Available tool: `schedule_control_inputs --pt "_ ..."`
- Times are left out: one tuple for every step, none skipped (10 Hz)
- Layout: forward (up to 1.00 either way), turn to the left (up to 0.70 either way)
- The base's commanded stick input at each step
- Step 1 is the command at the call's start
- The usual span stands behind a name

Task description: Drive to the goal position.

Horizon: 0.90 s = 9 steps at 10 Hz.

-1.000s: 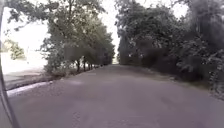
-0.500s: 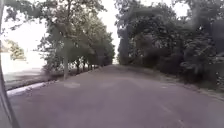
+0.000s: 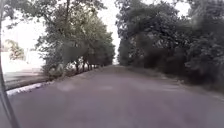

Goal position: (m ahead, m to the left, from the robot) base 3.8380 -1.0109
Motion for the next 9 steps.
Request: schedule_control_inputs --pt "0.70 0.00" --pt "0.70 0.00" --pt "0.70 0.00" --pt "0.70 0.00" --pt "0.70 0.00" --pt "0.70 0.00" --pt "0.70 0.00" --pt "0.70 0.00" --pt "0.70 0.00"
